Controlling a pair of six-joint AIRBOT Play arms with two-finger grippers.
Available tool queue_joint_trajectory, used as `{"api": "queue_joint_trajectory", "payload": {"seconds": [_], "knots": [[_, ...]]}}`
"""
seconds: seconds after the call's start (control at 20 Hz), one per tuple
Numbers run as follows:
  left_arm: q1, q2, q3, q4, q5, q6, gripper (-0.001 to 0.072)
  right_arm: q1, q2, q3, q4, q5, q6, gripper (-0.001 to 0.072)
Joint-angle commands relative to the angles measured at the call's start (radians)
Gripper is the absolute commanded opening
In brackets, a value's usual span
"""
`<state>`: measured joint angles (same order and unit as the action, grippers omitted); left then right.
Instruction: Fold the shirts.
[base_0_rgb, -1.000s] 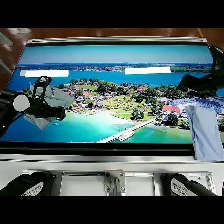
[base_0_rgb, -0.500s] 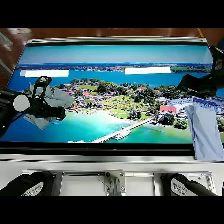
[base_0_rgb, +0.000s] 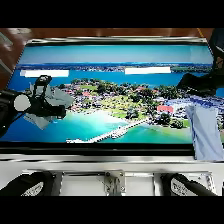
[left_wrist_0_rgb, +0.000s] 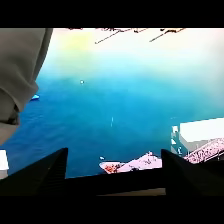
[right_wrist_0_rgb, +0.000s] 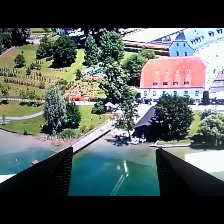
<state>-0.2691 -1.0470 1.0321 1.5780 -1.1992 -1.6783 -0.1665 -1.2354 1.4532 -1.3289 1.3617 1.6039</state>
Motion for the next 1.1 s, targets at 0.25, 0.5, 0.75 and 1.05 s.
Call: {"api": "queue_joint_trajectory", "payload": {"seconds": [0.25,0.5,0.75,1.05], "knots": [[0.000,-0.015,0.000,-0.036,0.143,0.000,0.0715,0.001,0.000,0.001,0.034,-0.227,0.000,0.0627],[0.076,-0.086,0.036,0.183,0.133,-0.089,0.0717,0.002,-0.001,0.001,0.078,-0.155,0.000,0.0626],[0.379,-0.302,0.154,0.043,0.133,-0.068,0.0718,0.002,-0.032,0.001,0.079,-0.043,-0.002,0.0627],[0.412,-0.534,0.180,-0.076,0.137,0.019,0.0718,0.002,-0.052,0.001,0.071,0.012,-0.018,0.0627]]}}
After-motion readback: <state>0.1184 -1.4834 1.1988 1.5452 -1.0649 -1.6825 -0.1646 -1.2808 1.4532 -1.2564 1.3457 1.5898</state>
